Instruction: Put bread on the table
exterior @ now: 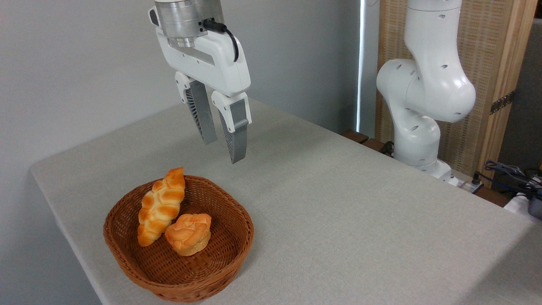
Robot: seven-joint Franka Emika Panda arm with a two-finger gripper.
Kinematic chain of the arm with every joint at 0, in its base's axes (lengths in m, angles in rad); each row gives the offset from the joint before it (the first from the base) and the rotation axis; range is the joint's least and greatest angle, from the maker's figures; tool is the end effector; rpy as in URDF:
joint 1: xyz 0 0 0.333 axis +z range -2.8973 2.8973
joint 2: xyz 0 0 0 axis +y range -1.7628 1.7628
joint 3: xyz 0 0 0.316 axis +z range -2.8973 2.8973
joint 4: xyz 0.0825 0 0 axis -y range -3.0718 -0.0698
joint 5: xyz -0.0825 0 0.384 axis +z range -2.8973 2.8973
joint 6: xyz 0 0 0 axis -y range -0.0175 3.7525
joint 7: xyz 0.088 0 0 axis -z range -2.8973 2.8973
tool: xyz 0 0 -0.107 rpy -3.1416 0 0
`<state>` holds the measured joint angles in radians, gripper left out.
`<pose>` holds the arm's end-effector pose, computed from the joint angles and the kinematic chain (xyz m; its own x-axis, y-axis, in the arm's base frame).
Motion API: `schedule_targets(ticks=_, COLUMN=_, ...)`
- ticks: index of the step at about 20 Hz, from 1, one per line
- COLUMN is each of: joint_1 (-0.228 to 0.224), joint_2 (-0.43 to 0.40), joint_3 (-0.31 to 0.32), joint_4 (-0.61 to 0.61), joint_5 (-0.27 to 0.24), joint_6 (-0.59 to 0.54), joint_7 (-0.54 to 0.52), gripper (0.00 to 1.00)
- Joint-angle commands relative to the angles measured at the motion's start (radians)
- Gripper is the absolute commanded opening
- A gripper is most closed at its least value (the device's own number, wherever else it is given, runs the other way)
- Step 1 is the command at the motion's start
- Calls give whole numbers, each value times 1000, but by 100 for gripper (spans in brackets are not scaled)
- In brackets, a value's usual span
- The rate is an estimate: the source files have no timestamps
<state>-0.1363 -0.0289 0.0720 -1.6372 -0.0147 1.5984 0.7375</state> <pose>0.5459 -0.0361 0.6114 0.6958 -0.7183 0.0039 -0.7182 -0.6956 0.0191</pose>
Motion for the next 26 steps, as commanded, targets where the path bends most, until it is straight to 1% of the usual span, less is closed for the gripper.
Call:
schedule_targets(ticks=1, joint_1=-6, joint_2=-9, joint_3=9, joint_4=-9, joint_5=5, joint_6=12, joint_7=2, gripper=100)
schedule_targets(ticks=26, joint_1=1, joint_2=-16, joint_3=11, joint_4=-33, joint_5=1, joint_6=20, joint_7=0, gripper=100)
